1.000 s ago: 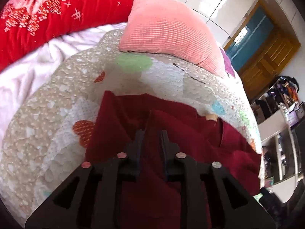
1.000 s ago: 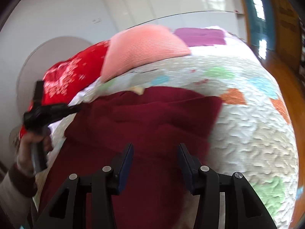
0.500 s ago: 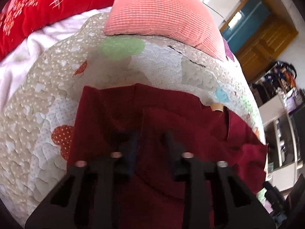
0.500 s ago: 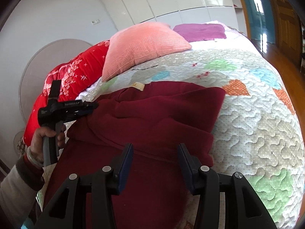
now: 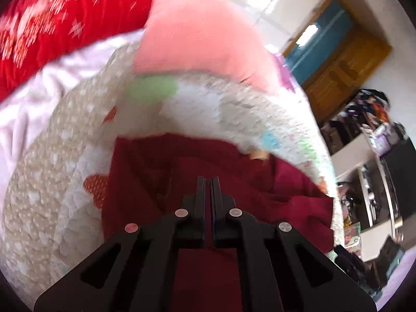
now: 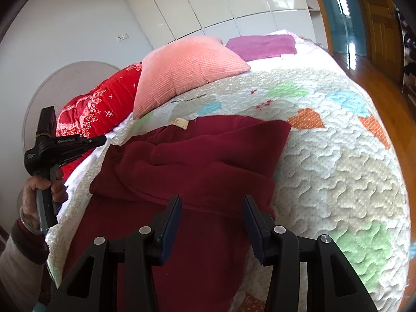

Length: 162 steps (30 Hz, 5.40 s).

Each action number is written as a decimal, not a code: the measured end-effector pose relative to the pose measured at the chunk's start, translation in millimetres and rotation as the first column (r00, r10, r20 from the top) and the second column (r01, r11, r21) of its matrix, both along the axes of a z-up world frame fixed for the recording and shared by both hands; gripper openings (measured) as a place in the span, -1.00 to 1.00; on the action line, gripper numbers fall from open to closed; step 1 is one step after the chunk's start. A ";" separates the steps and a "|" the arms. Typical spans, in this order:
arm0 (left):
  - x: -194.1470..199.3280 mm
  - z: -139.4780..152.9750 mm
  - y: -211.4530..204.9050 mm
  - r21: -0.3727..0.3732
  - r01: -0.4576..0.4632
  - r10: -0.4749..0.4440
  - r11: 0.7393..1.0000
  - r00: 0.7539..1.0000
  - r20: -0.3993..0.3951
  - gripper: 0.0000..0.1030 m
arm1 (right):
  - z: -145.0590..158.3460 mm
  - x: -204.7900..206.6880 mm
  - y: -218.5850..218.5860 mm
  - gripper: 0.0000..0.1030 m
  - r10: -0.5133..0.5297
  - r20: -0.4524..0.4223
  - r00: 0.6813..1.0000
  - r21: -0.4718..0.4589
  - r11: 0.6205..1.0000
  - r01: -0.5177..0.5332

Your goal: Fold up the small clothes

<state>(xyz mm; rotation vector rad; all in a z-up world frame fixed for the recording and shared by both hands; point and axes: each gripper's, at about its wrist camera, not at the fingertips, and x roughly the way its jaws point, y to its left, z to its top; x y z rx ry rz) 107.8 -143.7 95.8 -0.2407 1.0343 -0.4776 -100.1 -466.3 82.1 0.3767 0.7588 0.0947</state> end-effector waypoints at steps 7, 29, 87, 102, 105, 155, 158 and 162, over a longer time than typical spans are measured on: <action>8.5 -42.5 -14.9 0.140 -0.011 0.019 0.990 0.998 -0.055 -0.69 | -4.2 -4.3 6.2 -0.09 0.023 -0.009 1.000 0.016 1.000 -0.023; 10.3 -43.4 -24.1 0.229 -0.061 0.060 0.972 0.998 0.010 -0.63 | -10.1 -4.9 -3.2 0.12 -0.002 -0.011 1.000 0.073 0.997 0.003; -30.3 -35.6 76.5 -0.035 -0.182 0.179 0.983 0.980 -0.086 -0.11 | -27.7 149.6 207.2 -0.61 0.403 -0.070 0.913 -0.174 0.896 -0.409; -41.0 -0.6 84.3 -0.103 -0.227 0.226 0.968 0.974 -0.018 -0.10 | -13.1 127.1 230.8 -0.84 0.473 -0.018 0.881 -0.072 0.878 -0.473; -45.6 -0.4 70.7 -0.106 -0.178 0.178 0.978 0.984 -0.014 -0.10 | -33.1 129.1 234.7 -0.60 0.485 -0.095 0.870 -0.042 0.871 -0.490; -229.9 -36.6 123.1 0.071 0.035 -0.025 0.997 0.990 -0.139 0.12 | -36.8 -159.8 60.5 0.03 0.244 -0.271 0.931 -0.011 0.967 -0.256; -259.6 -38.9 132.9 0.090 0.036 -0.022 0.995 0.987 -0.157 0.14 | -44.9 -188.6 66.3 0.08 0.265 -0.256 0.930 0.031 0.963 -0.266; -290.9 -42.1 141.7 0.118 0.054 -0.031 0.992 0.982 -0.189 0.15 | -48.6 -213.4 68.9 0.17 0.305 -0.217 0.927 0.115 0.951 -0.286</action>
